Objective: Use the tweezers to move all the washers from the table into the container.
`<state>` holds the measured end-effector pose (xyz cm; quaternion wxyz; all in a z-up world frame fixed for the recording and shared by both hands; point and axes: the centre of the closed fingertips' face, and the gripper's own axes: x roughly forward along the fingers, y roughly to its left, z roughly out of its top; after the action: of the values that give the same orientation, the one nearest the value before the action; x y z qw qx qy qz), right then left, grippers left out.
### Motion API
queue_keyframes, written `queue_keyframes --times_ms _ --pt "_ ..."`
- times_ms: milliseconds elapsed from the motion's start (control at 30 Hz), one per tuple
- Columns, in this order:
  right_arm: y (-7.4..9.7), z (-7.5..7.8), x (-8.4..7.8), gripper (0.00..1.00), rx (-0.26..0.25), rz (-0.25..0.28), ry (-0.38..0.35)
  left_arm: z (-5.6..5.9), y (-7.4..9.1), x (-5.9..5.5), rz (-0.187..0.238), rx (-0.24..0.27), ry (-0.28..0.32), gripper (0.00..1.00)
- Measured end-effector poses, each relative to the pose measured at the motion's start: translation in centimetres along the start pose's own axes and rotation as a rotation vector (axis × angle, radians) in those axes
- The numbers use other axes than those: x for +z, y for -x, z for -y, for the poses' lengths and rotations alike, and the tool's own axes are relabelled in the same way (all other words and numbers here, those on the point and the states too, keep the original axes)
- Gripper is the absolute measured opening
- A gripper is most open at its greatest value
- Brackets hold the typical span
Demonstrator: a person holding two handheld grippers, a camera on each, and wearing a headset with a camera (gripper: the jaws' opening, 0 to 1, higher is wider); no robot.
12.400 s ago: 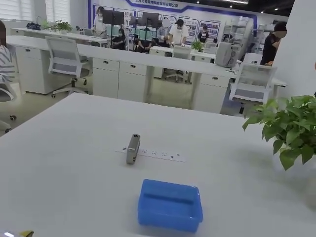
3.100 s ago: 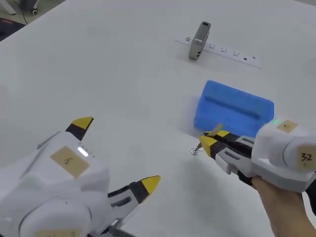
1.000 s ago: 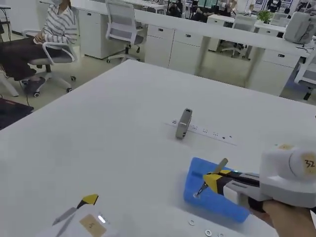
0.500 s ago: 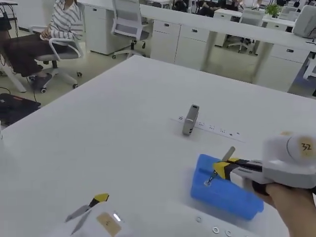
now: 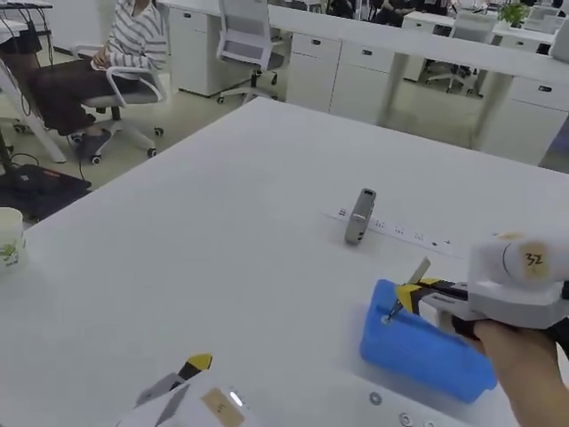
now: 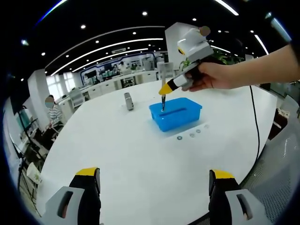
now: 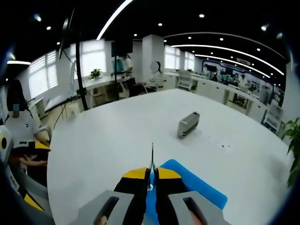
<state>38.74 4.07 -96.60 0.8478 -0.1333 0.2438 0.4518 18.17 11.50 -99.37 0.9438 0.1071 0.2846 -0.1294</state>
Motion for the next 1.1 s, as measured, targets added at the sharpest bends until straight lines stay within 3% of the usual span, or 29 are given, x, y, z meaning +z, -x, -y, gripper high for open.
queue_keyframes --times_ms 400,1100 --pt "-2.6 0.8 -2.7 0.01 -0.016 -0.057 -0.023 0.2 -0.1 -0.5 -0.024 -0.011 -0.009 0.99" --pt "-3.5 1.1 -4.4 0.02 -0.048 -0.061 -0.063 -0.1 -0.2 -0.9 -0.05 0.009 -0.023 0.97"
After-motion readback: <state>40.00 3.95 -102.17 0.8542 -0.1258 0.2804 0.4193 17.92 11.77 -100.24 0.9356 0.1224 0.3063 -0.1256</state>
